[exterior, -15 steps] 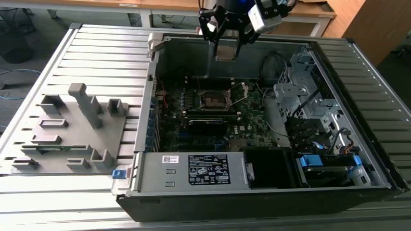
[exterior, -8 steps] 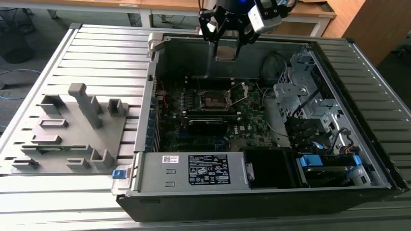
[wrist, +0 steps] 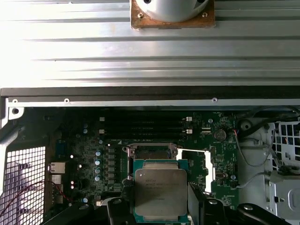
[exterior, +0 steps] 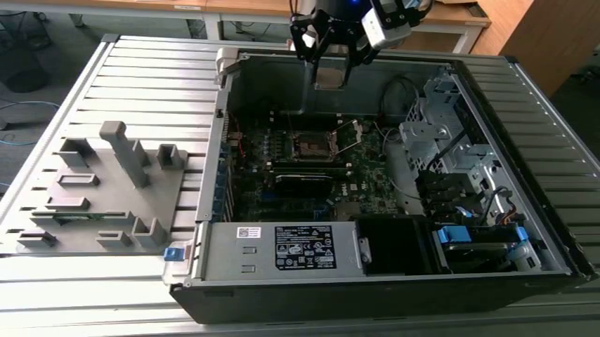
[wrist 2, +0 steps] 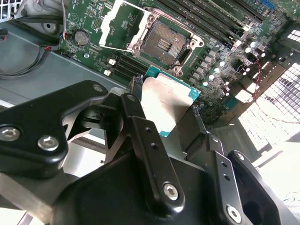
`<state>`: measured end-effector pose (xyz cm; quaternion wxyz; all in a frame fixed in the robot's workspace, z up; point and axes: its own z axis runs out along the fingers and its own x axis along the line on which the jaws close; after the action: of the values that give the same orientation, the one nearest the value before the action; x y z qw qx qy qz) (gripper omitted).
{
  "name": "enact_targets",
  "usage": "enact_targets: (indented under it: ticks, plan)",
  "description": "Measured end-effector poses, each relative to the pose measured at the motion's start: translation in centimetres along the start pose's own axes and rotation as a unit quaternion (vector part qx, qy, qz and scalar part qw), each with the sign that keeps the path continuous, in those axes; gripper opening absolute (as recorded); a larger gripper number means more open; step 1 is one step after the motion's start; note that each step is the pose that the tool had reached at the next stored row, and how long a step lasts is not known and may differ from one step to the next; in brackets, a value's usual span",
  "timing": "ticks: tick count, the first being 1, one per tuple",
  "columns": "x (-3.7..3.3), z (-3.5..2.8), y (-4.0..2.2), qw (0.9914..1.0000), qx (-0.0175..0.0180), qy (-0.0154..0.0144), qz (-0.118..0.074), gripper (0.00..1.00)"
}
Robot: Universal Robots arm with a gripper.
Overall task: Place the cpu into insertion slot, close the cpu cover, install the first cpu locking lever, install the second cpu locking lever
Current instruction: 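Place the cpu into insertion slot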
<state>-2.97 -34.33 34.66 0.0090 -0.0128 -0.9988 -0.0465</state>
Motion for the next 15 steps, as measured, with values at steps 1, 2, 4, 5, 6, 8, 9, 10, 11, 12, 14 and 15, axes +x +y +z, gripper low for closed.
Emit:
enact_targets:
  ticks: [1, 2, 4, 5, 6, 8, 9, 10, 11, 12, 14, 15]
  plan:
    - [0.00, 0.01, 0.00, 1.00000, 0.0002, 0.0000, 0.000, 0.54]
    - [0.00, 0.01, 0.00, 1.00000, 0.0003, 0.0001, 0.000, 0.54]
    - [0.00, 0.02, 0.00, 1.00000, 0.0004, 0.0000, 0.000, 0.54]
    - [0.00, 0.02, -0.01, 1.00000, 0.0004, 0.0000, 0.000, 0.54]
    - [0.00, 0.04, 0.00, 1.00000, 0.0005, 0.0000, 0.000, 0.54]
    - [0.00, 0.11, -0.01, 1.00000, 0.0005, 0.0000, 0.000, 0.54]
    - [0.00, 0.11, -0.01, 1.00000, 0.0007, 0.0000, 0.000, 0.54]
    - [0.00, 0.11, -0.01, 1.00000, 0.0006, 0.0000, 0.000, 0.54]
    - [0.00, 0.11, -0.01, 1.00000, 0.0006, 0.0000, 0.000, 0.54]
    - [0.00, 0.12, -0.01, 1.00000, 0.0007, 0.0000, 0.000, 0.54]
    - [0.00, 0.12, -0.01, 1.00000, 0.0006, 0.0000, 0.000, 0.54]
    - [0.00, 0.12, -0.01, 1.00000, 0.0006, 0.0000, 0.000, 0.54]
